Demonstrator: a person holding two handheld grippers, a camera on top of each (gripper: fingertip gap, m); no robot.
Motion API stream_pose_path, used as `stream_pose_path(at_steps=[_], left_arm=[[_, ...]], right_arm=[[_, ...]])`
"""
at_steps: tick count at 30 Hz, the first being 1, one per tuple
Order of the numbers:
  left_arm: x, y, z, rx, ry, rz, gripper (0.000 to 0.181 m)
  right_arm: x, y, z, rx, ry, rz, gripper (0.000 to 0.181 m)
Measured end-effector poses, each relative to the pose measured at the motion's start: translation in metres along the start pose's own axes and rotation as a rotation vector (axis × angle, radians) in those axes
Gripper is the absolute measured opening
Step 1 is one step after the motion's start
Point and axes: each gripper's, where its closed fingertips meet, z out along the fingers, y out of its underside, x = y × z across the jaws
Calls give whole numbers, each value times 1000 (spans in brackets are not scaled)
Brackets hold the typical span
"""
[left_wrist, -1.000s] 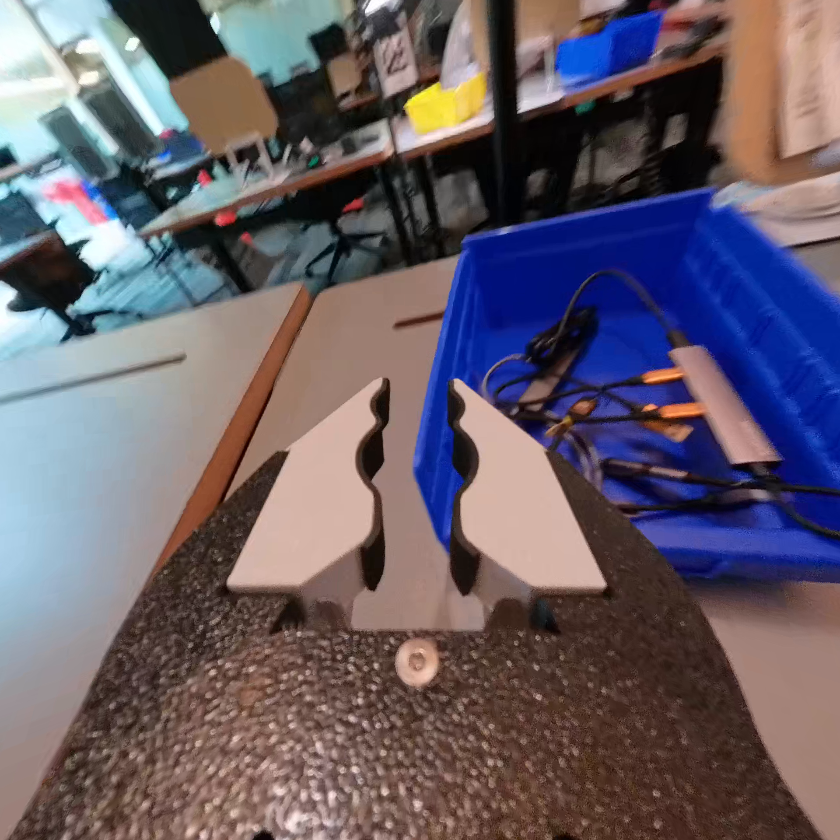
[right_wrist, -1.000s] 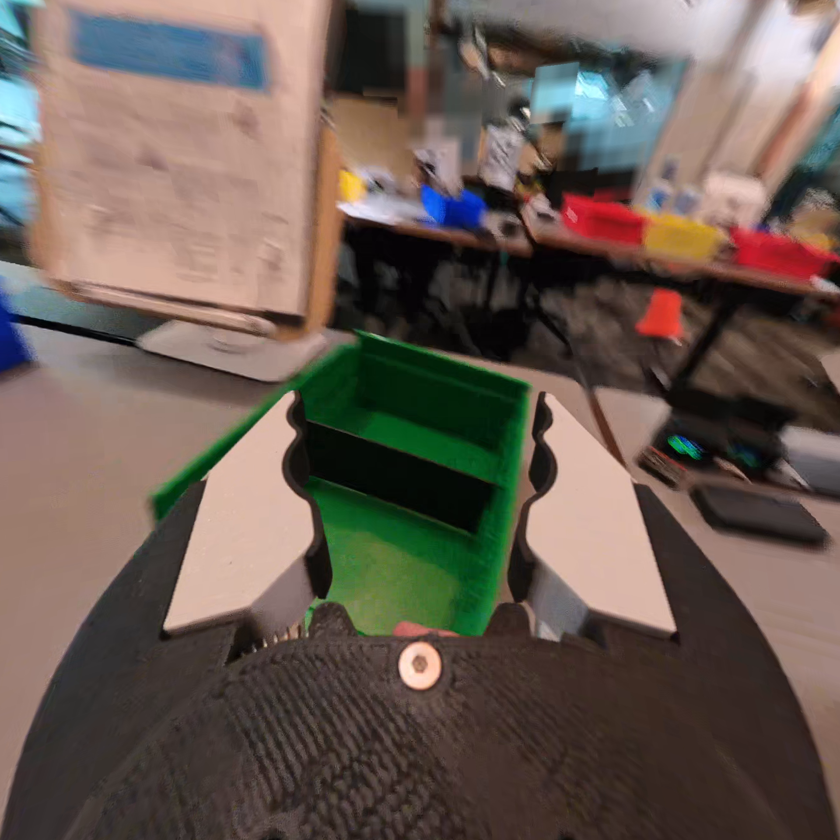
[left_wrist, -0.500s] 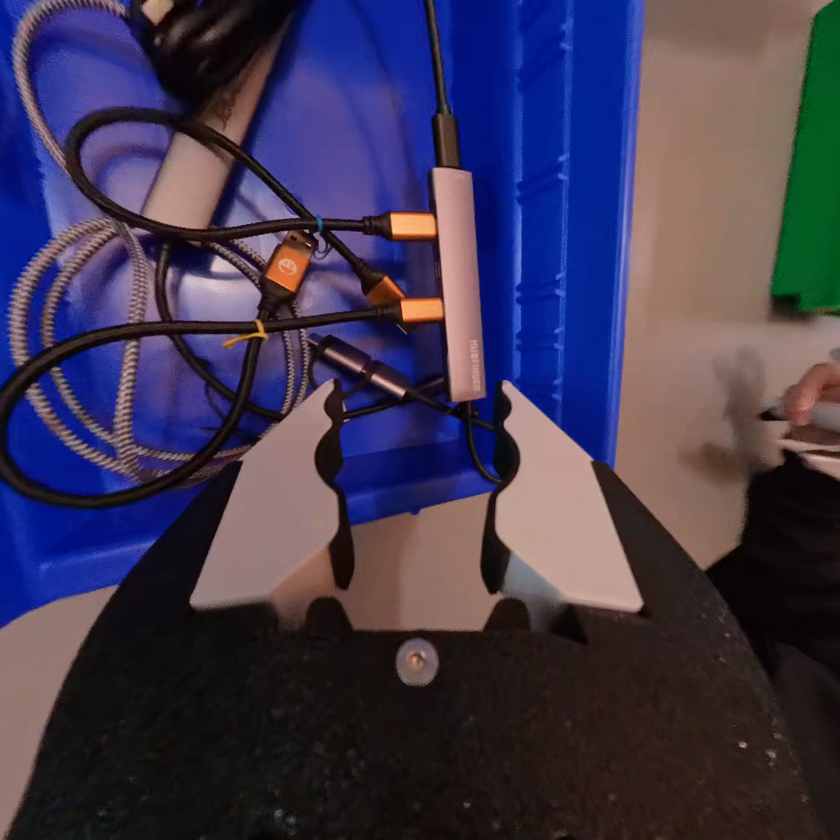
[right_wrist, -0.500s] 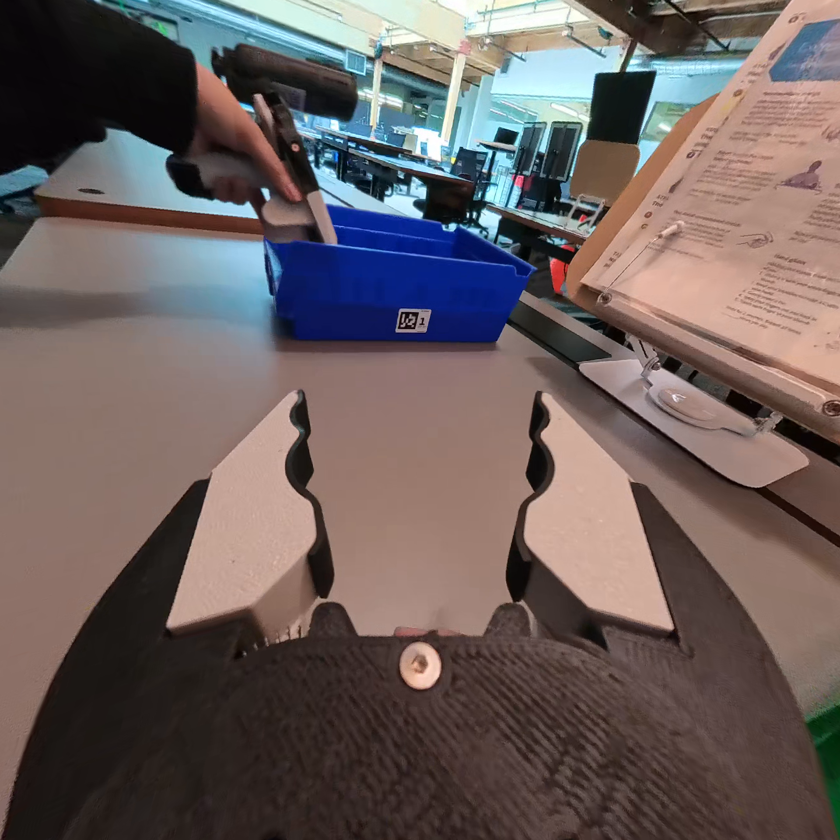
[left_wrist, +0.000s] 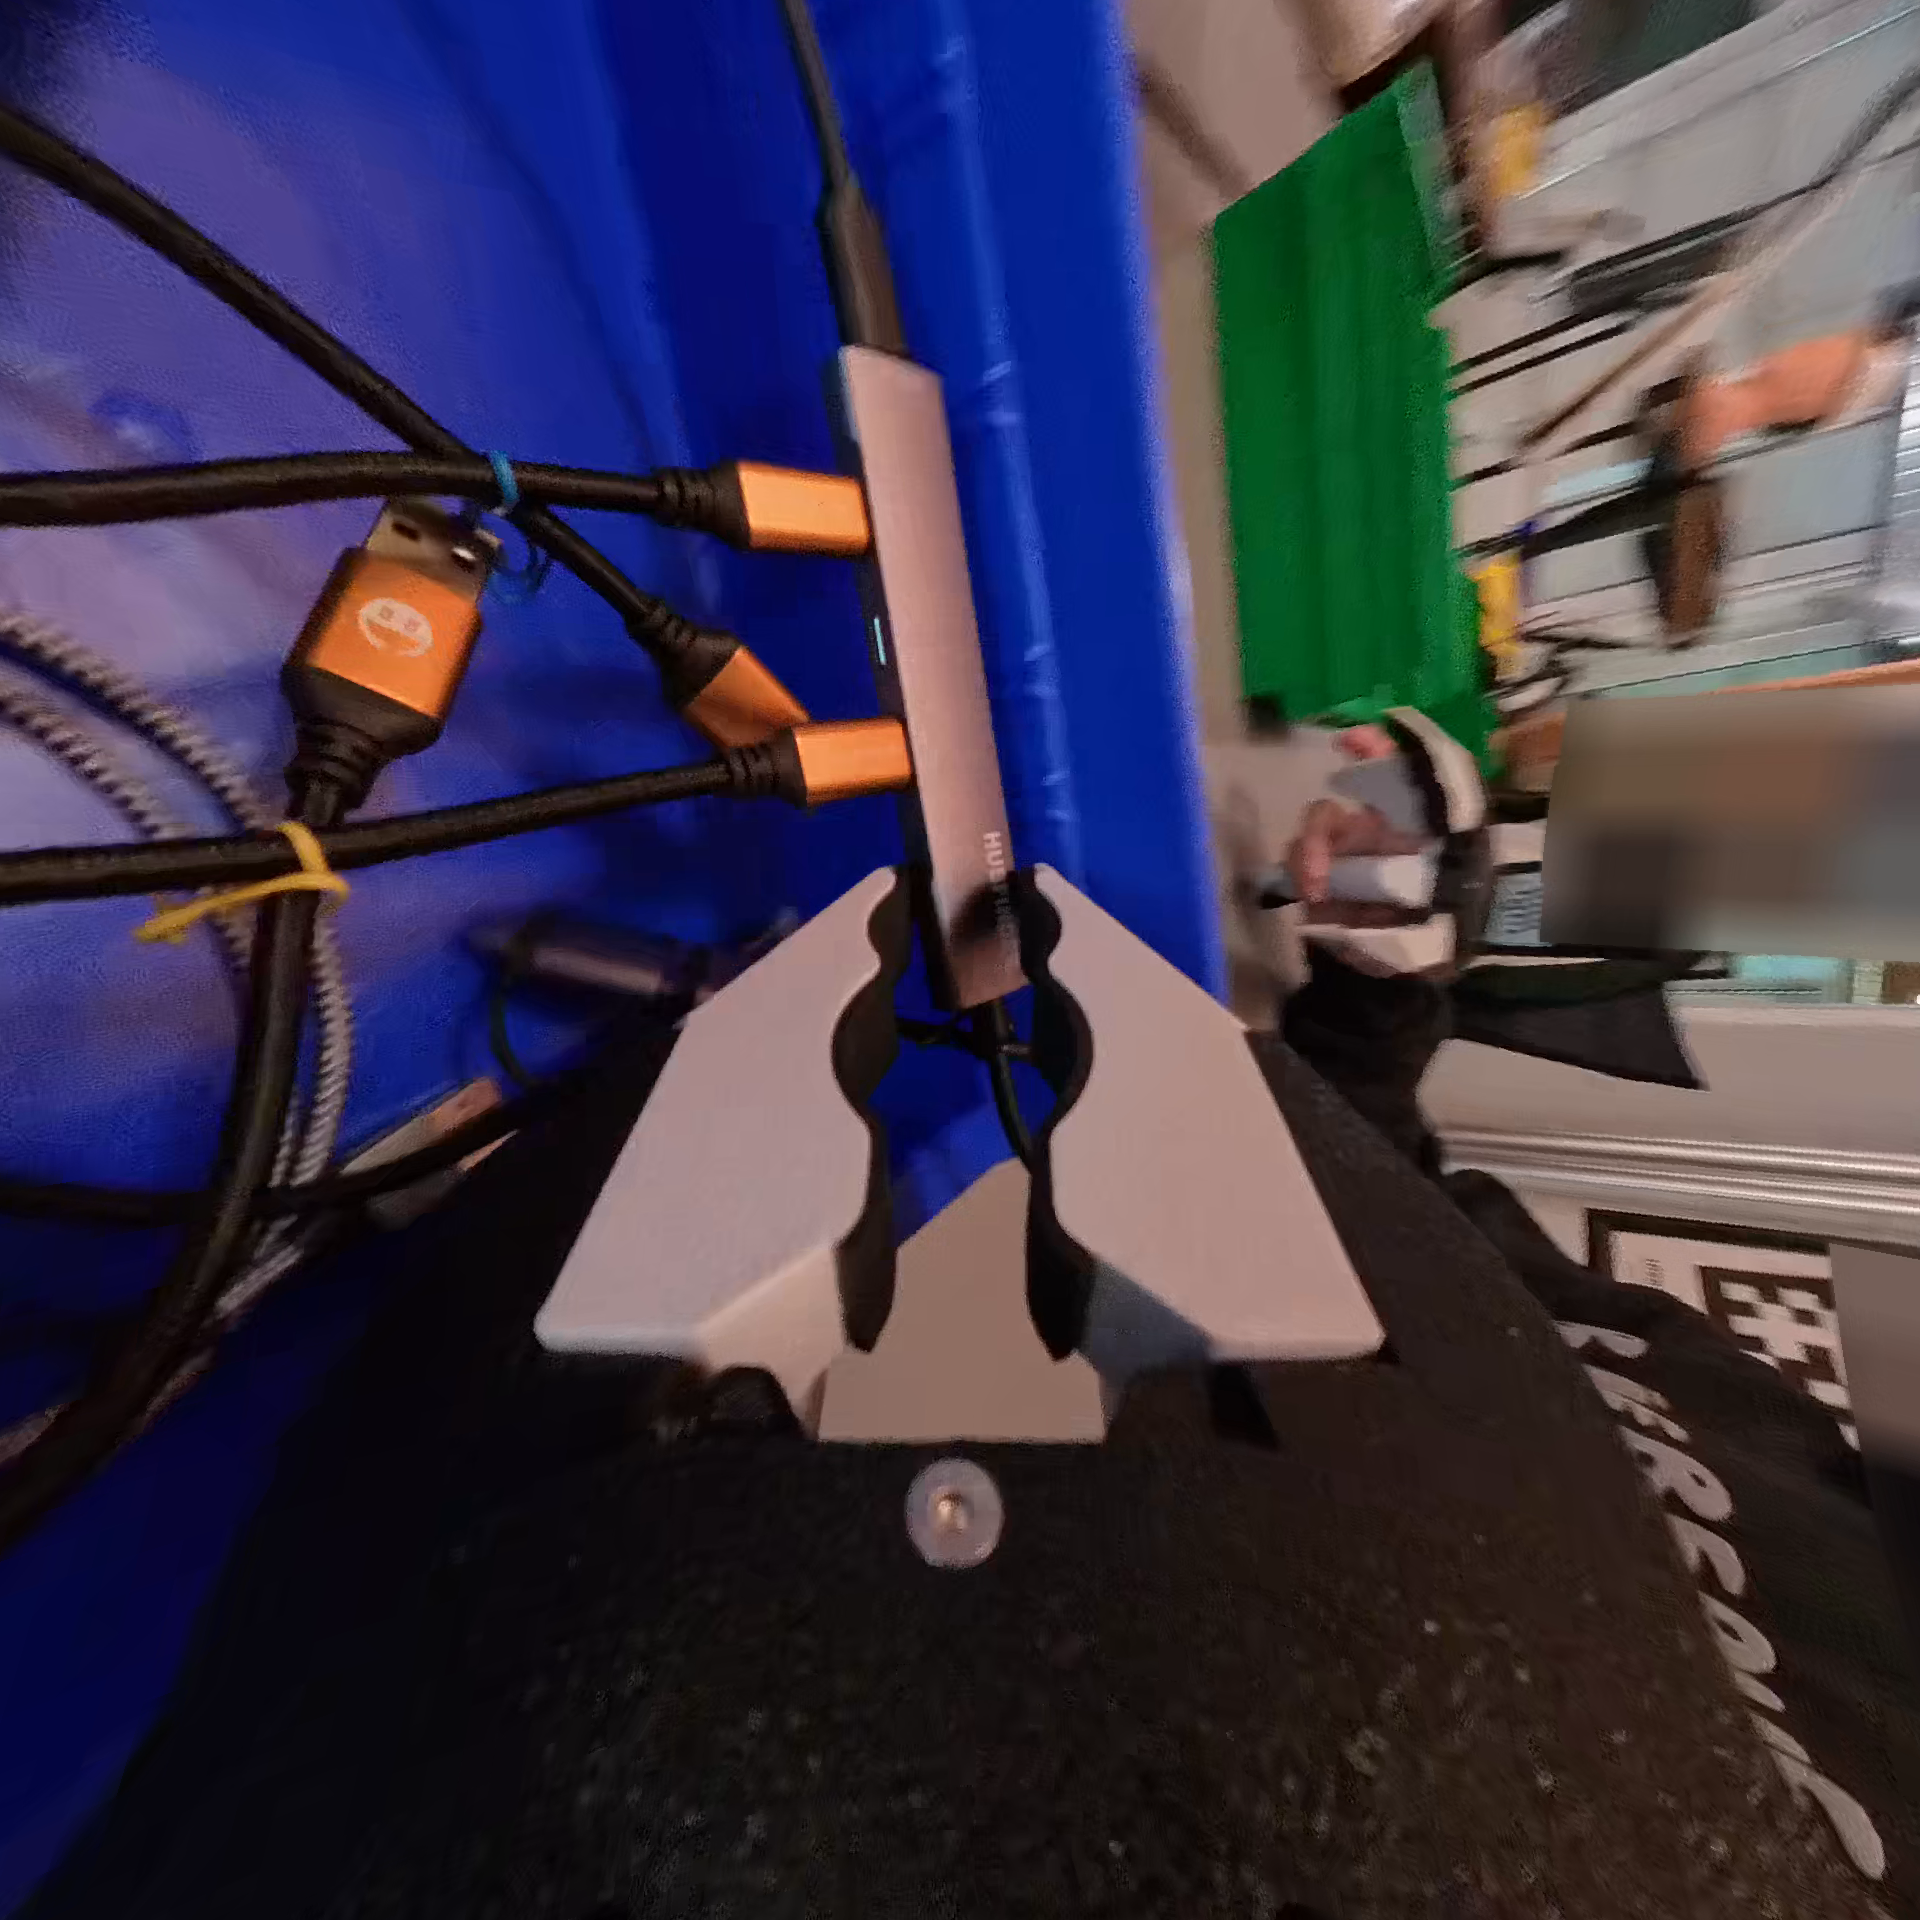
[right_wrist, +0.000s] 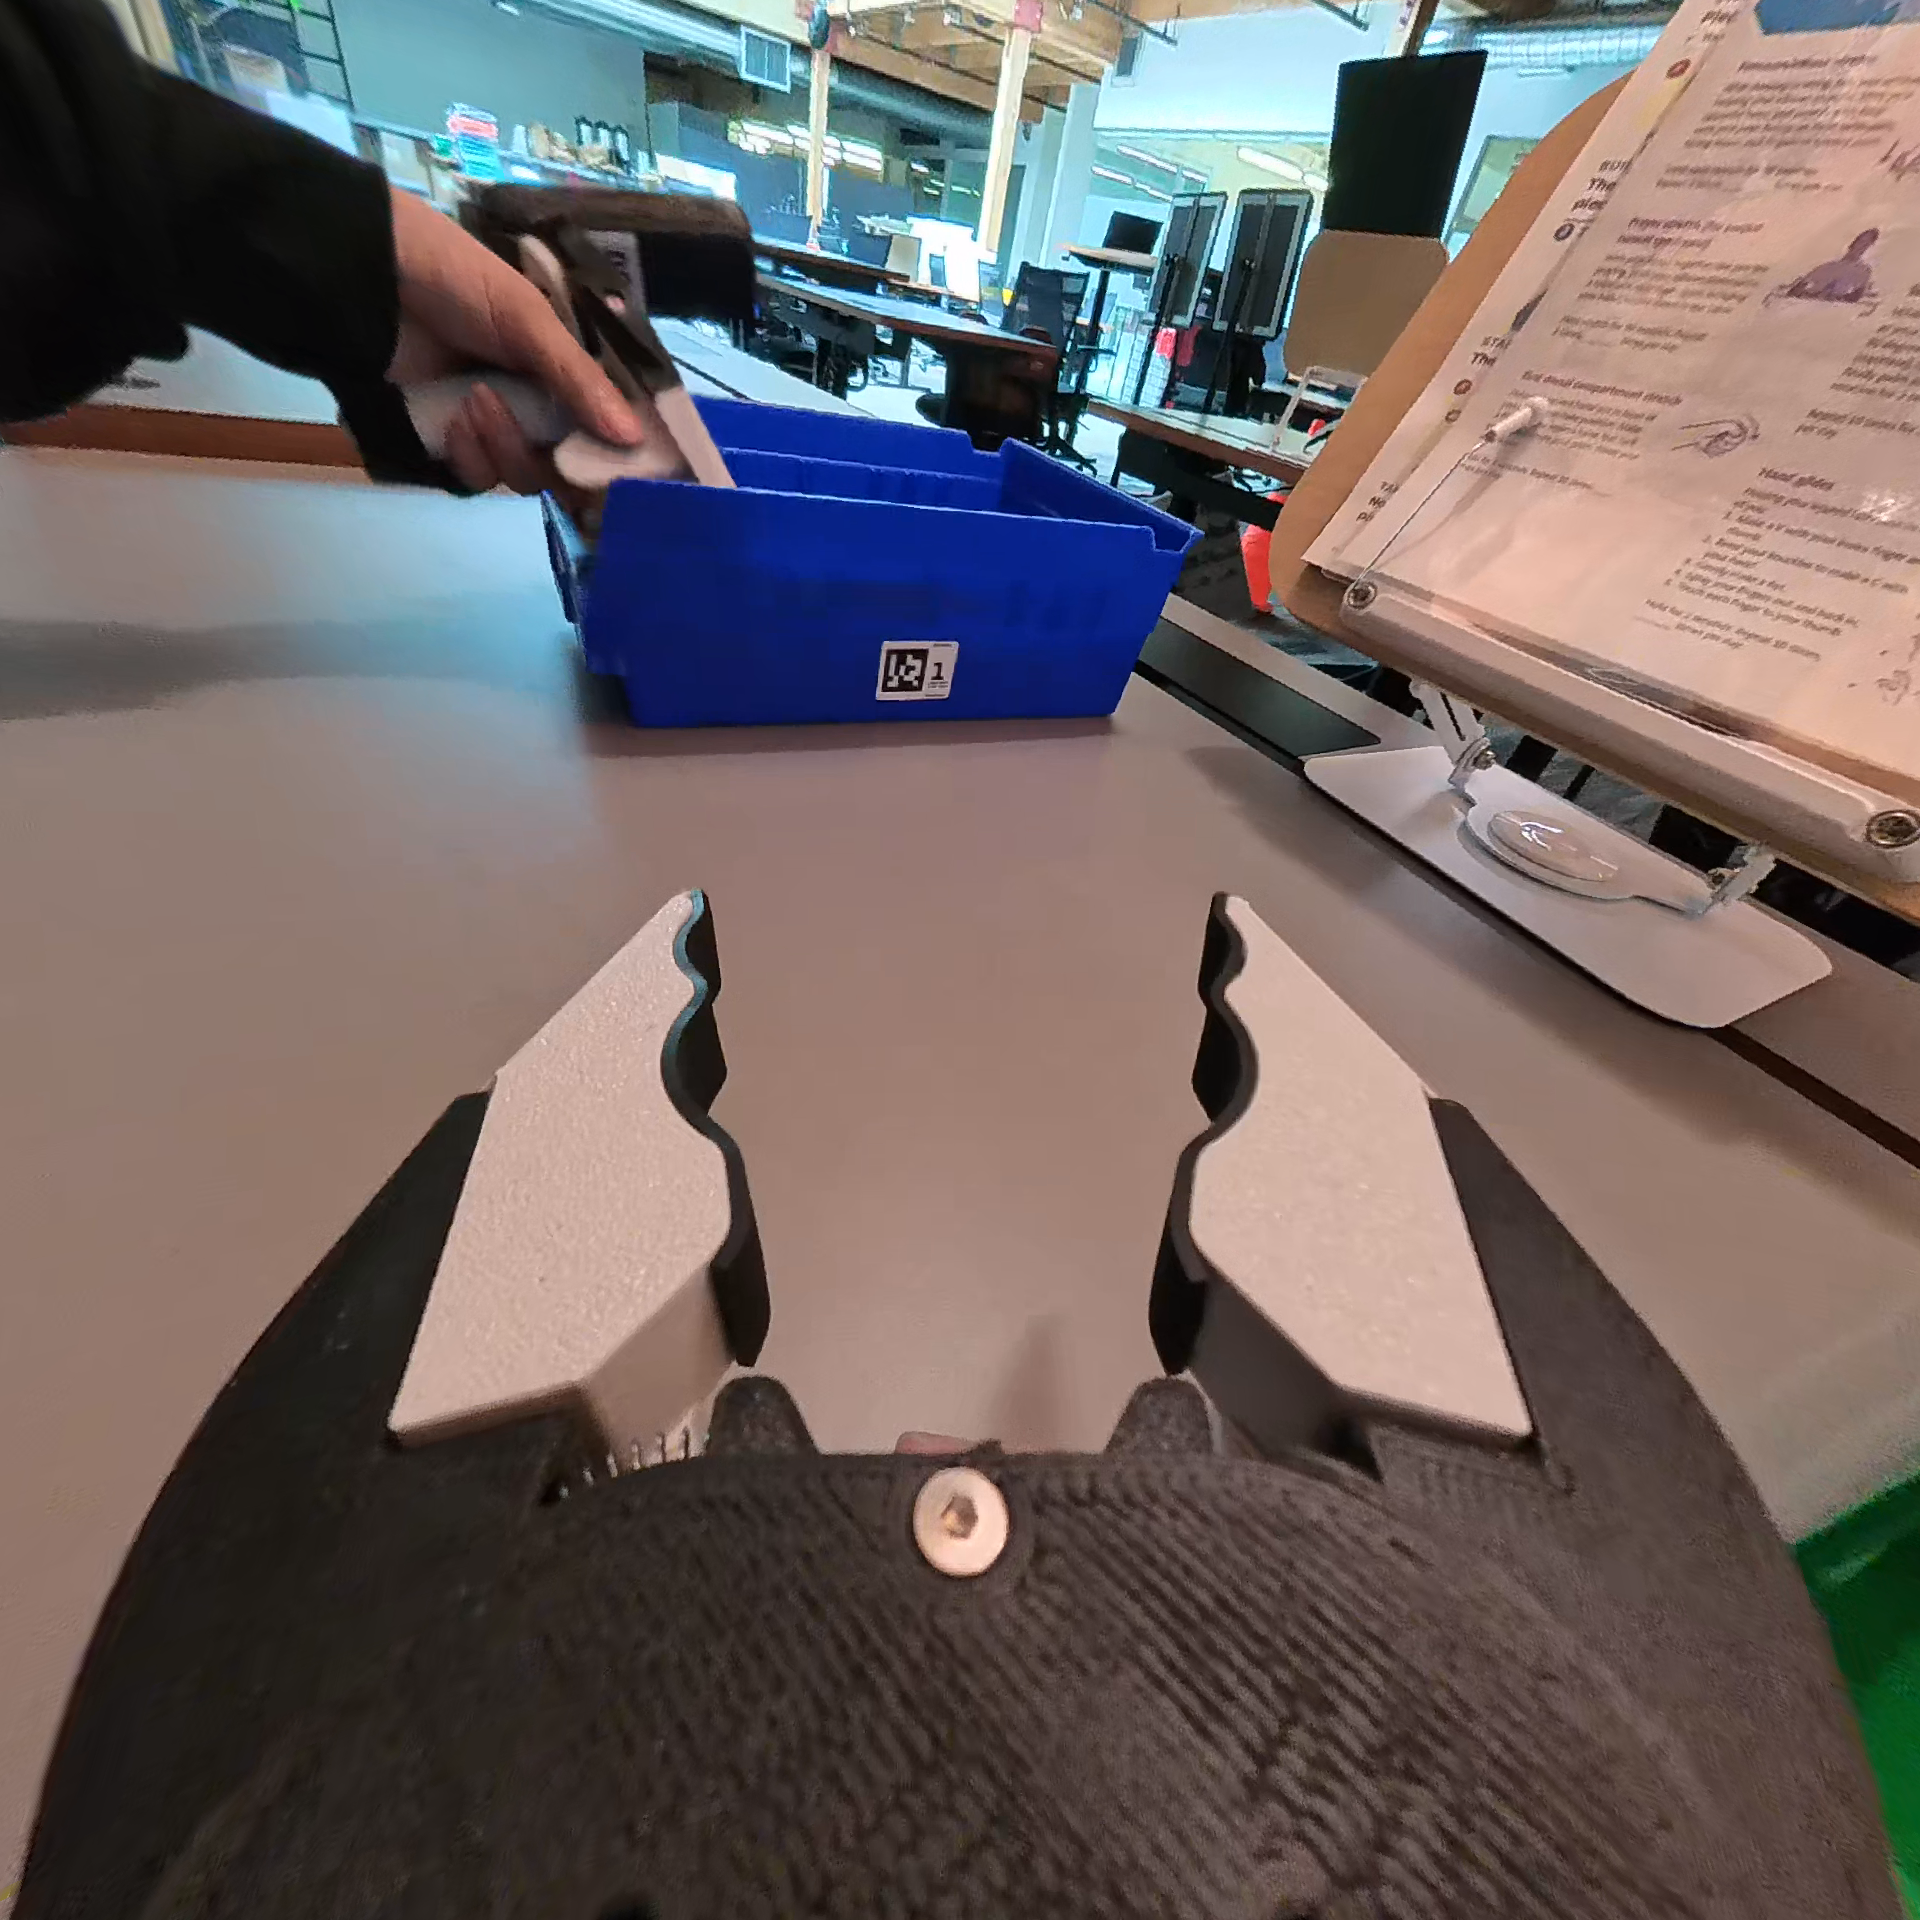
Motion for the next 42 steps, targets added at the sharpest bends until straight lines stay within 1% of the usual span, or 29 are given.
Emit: stream_pose_path(at_steps=[1,3,7,11,14,16,19,20,22,24,26,27,28,30,32,33,34,36,37,39,40,42], left_arm=[[8,-4,-4,49,62,14,18],[21,-11,-16,148,139,70,15],[31,-18,-42,305,176,170,11],[33,-15,-59,349,113,255,11],[44,-12,-70,352,40,353,11],[60,-11,-77,346,-5,442,11],[97,-9,-87,340,-40,589,11],[113,-9,-90,348,-25,627,11],[149,-4,-93,342,50,681,11],[180,8,-87,303,135,716,11],[201,25,-71,231,182,767,11],[207,34,-61,192,197,788,11],[212,44,-50,151,211,806,11],[216,65,-25,66,242,843,11],[216,84,-1,-9,287,849,11],[216,93,9,-42,312,846,11],[214,101,18,-78,335,843,11],[208,115,33,-143,361,874,11],[205,121,38,-171,372,892,11],[201,130,46,-217,397,913,11],[199,132,49,-228,396,932,11],[196,133,54,-231,398,1002,11]], right_arm=[[0,1,0,-6,5,-13,92],[2,3,1,-17,15,-23,90],[2,5,1,-24,18,-14,89],[4,4,1,-15,23,-10,88],[4,3,1,-7,21,-2,88],[0,-2,1,24,-5,30,86],[-9,-16,1,104,-68,108,86],[-13,-22,1,136,-98,138,86],[-22,-38,2,211,-154,210,85],[-33,-58,3,296,-232,321,78],[-45,-82,2,383,-323,490,73],[-52,-95,1,429,-372,565,69],[-56,-104,3,452,-395,632,61],[-67,-111,11,445,-431,725,64],[-75,-108,20,394,-445,804,65],[-76,-108,20,401,-442,825,69],[-75,-108,18,421,-428,836,66],[-65,-98,14,433,-342,831,56],[-63,-97,8,456,-333,823,46],[-64,-97,-4,484,-378,854,19],[-68,-96,-7,474,-415,881,10],[-69,-94,-11,456,-452,935,7]])
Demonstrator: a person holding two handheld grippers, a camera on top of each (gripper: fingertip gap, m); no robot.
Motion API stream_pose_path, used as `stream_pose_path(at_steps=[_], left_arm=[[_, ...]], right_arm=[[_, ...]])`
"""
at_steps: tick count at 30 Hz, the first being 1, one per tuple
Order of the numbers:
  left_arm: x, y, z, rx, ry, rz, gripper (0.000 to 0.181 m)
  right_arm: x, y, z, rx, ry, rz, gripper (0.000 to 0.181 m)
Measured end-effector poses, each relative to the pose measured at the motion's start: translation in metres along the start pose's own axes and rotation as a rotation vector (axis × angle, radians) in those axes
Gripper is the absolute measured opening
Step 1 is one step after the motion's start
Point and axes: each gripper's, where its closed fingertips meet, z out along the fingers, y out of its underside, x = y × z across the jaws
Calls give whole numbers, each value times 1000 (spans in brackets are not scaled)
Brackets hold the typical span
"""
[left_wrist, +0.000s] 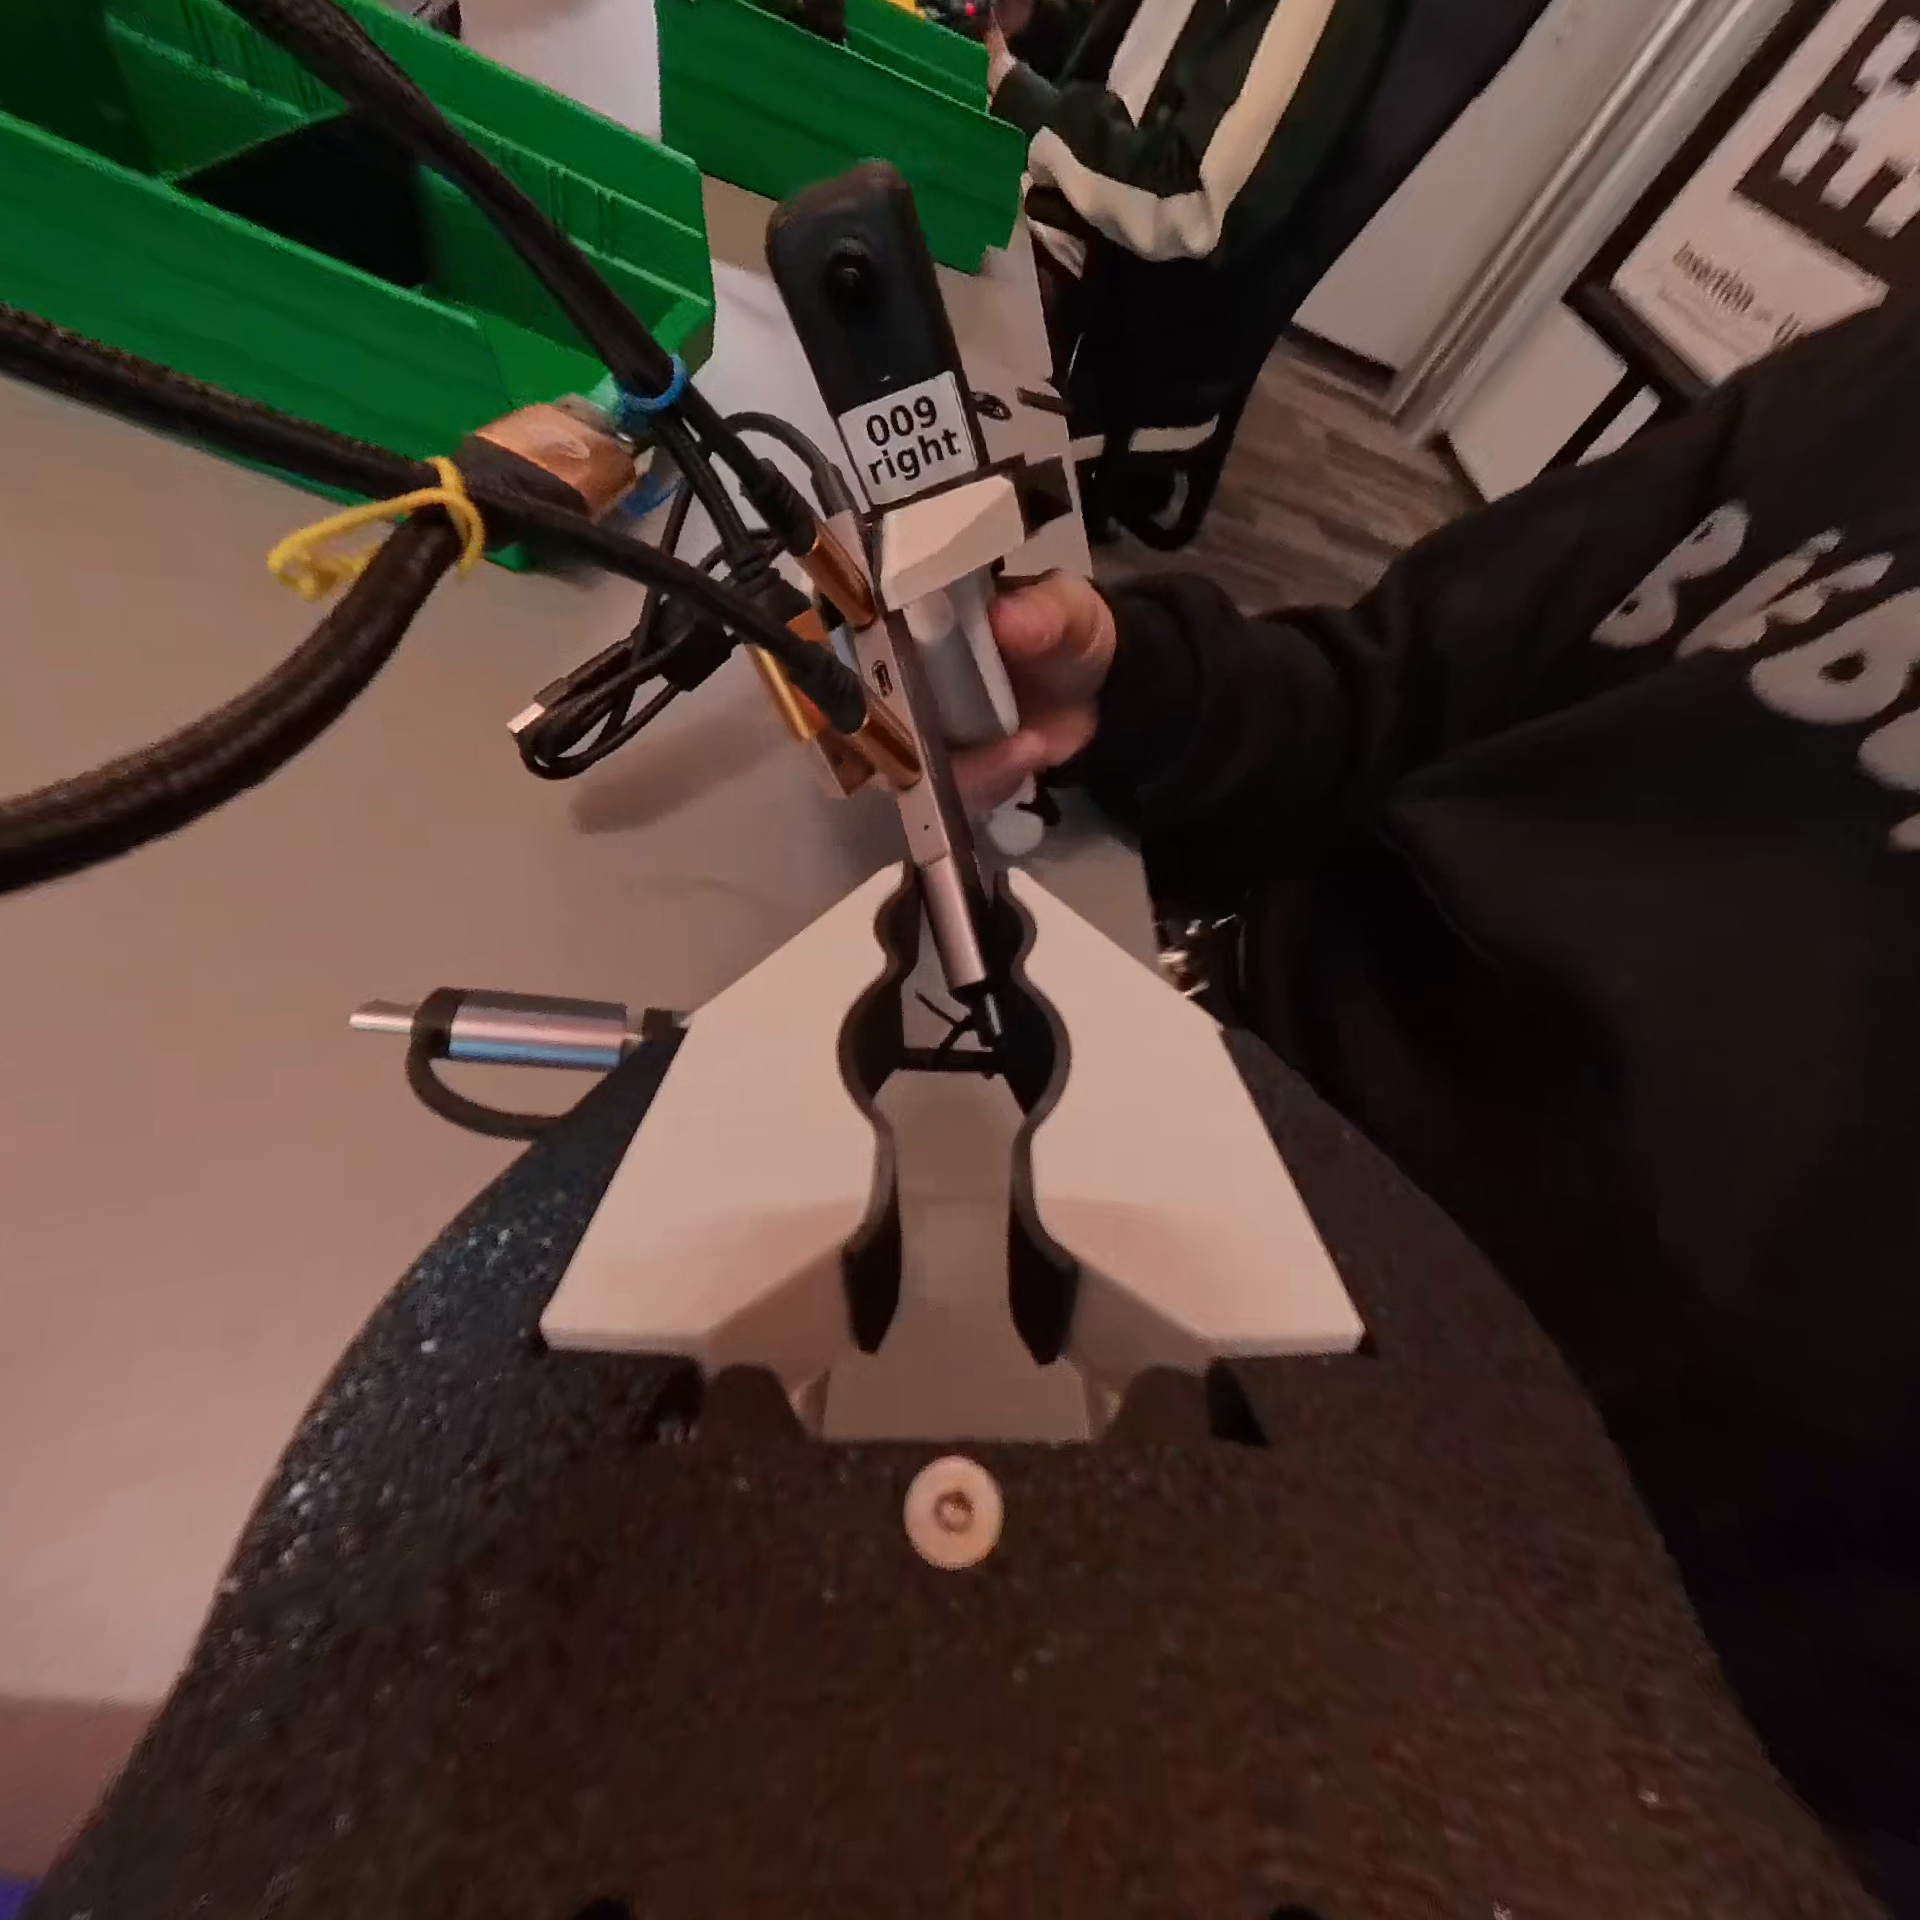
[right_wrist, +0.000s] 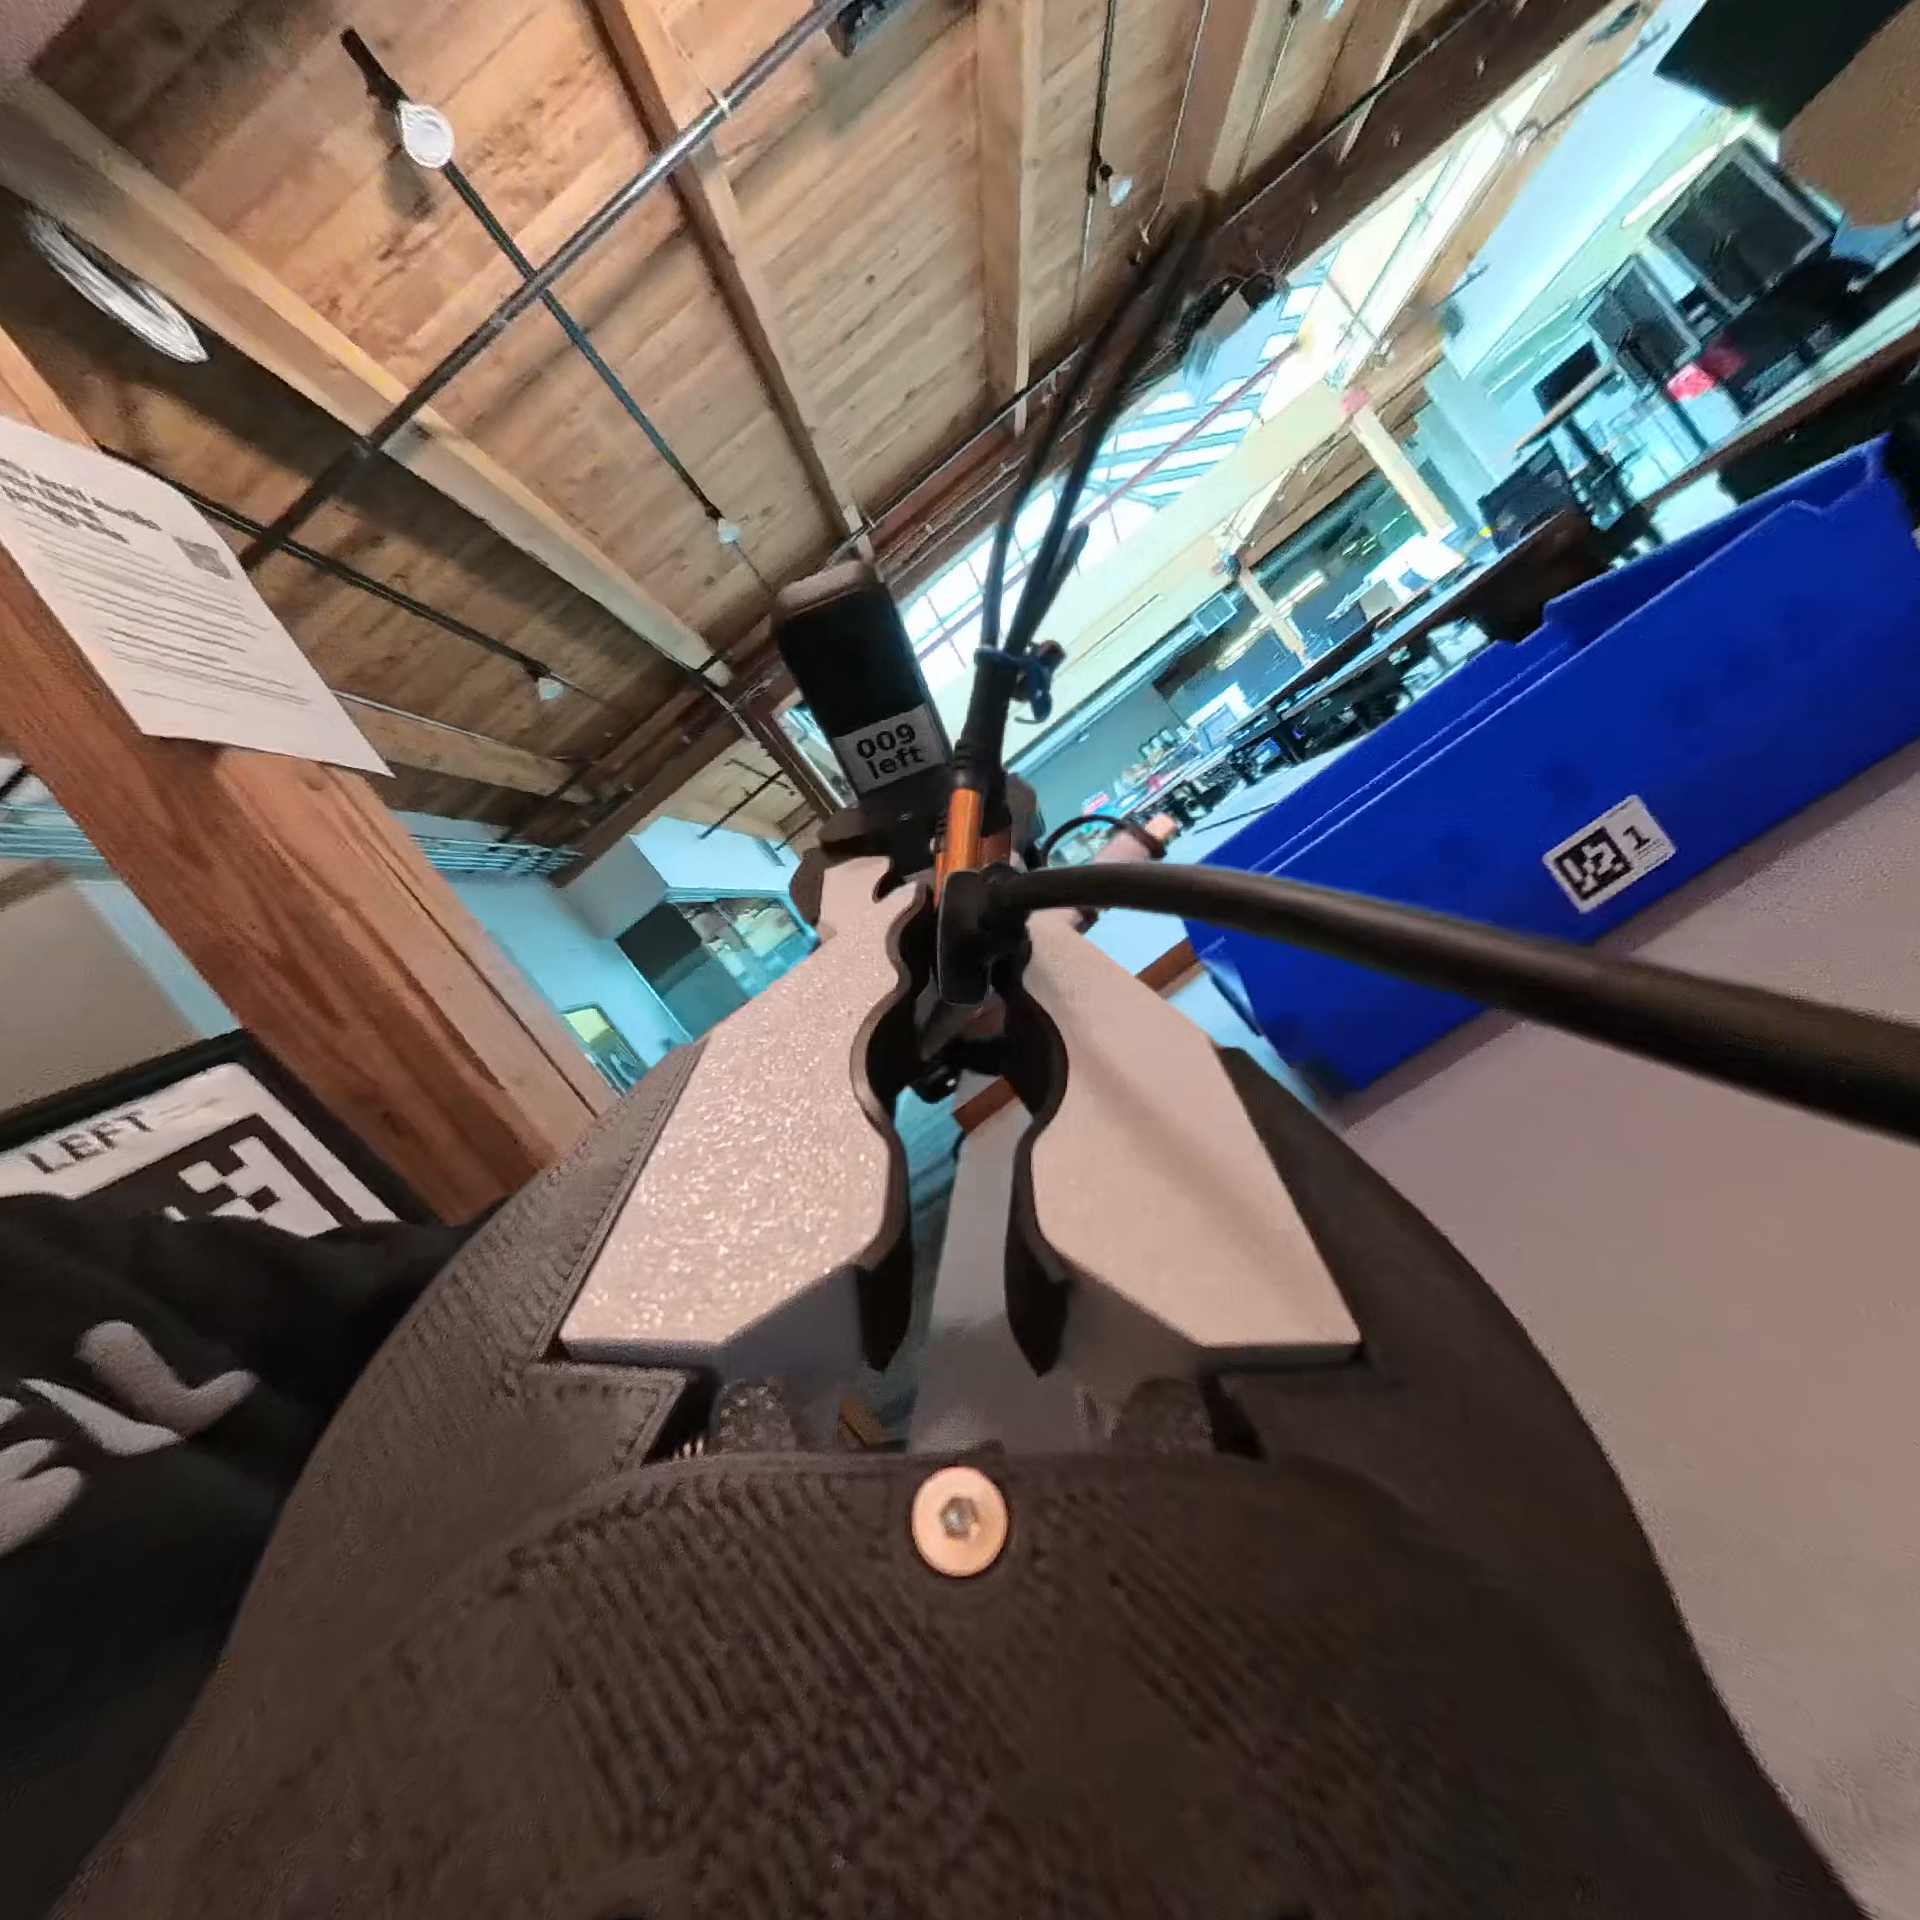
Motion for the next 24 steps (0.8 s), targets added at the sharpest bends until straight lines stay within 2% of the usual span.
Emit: stream_pose_path(at_steps=[4,7,10,13,17,21,24], left_arm=[[-12,-10,3,25,-145,252,16],[-25,-35,-14,103,-425,431,44],[-6,-50,-34,142,-628,642,46],[20,-51,-31,154,-667,758,53],[13,-31,-28,84,-724,739,63],[8,-14,-28,127,-730,702,64],[10,-11,-21,171,-705,700,61]], right_arm=[[6,-14,-7,166,68,119,7],[9,-26,-17,329,90,273,8],[17,-29,-26,411,136,391,8],[20,-23,-26,383,187,386,8],[12,-18,-20,360,174,403,7],[-1,-13,-17,322,135,440,7],[-10,-6,-11,278,123,429,7]])
